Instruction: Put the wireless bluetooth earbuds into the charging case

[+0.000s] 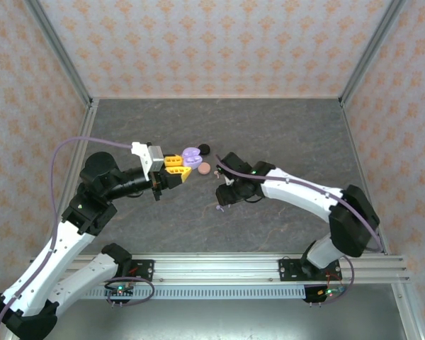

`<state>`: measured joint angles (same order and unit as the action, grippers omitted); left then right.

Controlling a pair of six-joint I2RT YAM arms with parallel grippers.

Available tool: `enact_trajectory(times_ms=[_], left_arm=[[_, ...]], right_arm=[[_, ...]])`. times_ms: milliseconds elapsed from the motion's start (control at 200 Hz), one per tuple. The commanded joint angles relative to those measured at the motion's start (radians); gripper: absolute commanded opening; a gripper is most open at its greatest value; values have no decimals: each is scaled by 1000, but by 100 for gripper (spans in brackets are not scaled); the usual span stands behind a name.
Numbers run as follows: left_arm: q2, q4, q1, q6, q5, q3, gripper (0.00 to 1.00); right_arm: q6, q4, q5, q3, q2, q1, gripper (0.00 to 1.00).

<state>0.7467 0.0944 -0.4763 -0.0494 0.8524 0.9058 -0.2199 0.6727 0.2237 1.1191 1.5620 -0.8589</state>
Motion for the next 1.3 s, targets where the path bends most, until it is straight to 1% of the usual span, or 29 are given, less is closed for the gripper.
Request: enact_trajectory(times_ms=[0, 180, 415, 846, 1041, 1296], left_arm=[[-9, -51, -5, 19, 12, -7, 2], [-10, -42, -4, 16, 10, -10, 2], [-13, -34, -4, 13, 2, -9, 2], [-6, -24, -5, 8, -4, -5, 2], [-4, -21, -5, 6, -6, -5, 2], [-4, -16, -4, 6, -9, -7, 2]], right_arm=[[-21, 69, -47, 65, 82, -34, 45], [-25, 101, -51, 135, 201, -63, 42], [-15, 113, -44, 181, 283, -71, 37], [-1, 140, -44, 224, 361, -78, 34], [1, 152, -56, 225, 379, -80, 33], [2, 149, -54, 222, 394, -80, 30]])
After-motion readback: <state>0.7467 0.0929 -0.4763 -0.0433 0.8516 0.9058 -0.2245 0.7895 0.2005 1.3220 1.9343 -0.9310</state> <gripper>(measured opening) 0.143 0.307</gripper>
